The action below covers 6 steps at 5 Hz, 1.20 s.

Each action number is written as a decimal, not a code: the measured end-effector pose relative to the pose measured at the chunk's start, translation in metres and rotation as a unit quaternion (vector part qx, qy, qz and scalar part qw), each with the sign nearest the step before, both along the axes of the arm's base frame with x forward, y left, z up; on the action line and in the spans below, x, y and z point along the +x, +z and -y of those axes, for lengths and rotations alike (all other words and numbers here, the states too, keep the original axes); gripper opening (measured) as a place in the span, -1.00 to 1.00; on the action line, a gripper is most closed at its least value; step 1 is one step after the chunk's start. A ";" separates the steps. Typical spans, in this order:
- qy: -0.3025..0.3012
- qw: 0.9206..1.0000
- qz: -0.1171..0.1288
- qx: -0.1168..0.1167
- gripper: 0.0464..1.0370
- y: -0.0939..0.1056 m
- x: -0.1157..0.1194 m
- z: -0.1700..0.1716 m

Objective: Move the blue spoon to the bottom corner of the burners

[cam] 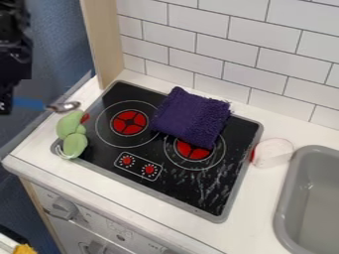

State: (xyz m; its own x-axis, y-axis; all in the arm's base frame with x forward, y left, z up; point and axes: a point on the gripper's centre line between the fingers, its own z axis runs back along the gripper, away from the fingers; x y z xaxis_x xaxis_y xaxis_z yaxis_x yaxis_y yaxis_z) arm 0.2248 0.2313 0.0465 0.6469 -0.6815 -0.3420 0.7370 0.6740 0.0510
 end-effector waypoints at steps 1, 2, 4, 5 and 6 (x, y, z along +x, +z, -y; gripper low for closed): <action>-0.009 1.000 -0.015 0.001 -0.25 -0.006 -0.006 0.004; -0.015 1.000 -0.019 -0.001 -0.25 -0.011 -0.008 0.009; -0.020 0.999 -0.046 -0.006 -0.25 -0.024 -0.009 0.045; -0.018 0.999 -0.038 -0.004 -0.25 -0.022 -0.002 0.054; -0.033 0.999 -0.037 -0.008 -0.25 -0.024 0.004 0.067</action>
State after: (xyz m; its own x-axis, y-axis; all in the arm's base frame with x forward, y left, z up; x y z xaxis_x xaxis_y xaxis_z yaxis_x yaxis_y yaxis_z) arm 0.2284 0.1643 0.0230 0.5737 -0.7274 -0.3766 0.7812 0.6241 -0.0153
